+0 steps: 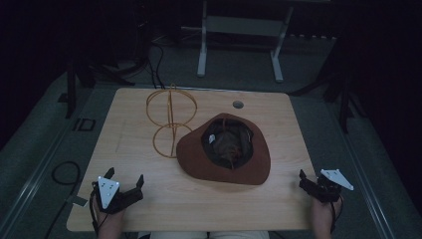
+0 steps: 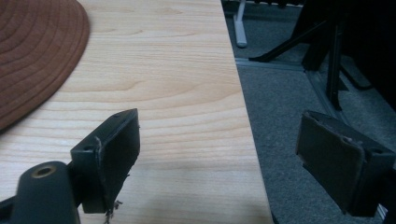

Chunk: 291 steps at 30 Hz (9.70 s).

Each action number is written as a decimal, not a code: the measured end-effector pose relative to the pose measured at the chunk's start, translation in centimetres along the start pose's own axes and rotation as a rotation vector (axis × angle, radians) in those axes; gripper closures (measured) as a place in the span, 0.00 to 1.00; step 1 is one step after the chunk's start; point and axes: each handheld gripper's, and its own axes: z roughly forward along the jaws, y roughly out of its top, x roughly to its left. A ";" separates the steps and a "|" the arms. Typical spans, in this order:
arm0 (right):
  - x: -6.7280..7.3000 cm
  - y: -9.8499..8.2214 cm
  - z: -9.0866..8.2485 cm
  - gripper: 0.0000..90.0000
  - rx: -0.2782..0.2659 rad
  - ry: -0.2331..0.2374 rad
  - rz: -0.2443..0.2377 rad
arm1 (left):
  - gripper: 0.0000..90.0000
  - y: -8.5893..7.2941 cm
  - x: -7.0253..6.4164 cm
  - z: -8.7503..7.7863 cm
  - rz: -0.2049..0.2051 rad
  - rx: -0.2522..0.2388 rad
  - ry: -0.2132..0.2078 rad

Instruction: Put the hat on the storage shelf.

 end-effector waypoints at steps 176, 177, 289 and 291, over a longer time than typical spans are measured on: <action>12.9 14.0 1.8 0.93 0.027 0.300 -0.091 | 0.41 15.6 -21.6 15.5 0.309 0.357 -0.359; 12.9 14.1 1.7 0.93 0.027 0.301 -0.092 | 0.47 15.7 -21.6 15.5 0.306 0.357 -0.356; 10.8 17.3 -3.3 0.98 -0.243 1.019 -0.038 | 0.45 15.4 -10.2 3.0 0.255 -0.074 -0.818; 10.5 17.8 -2.9 0.98 -0.245 1.001 -0.032 | 0.41 14.8 -9.9 2.9 0.268 -0.055 -0.796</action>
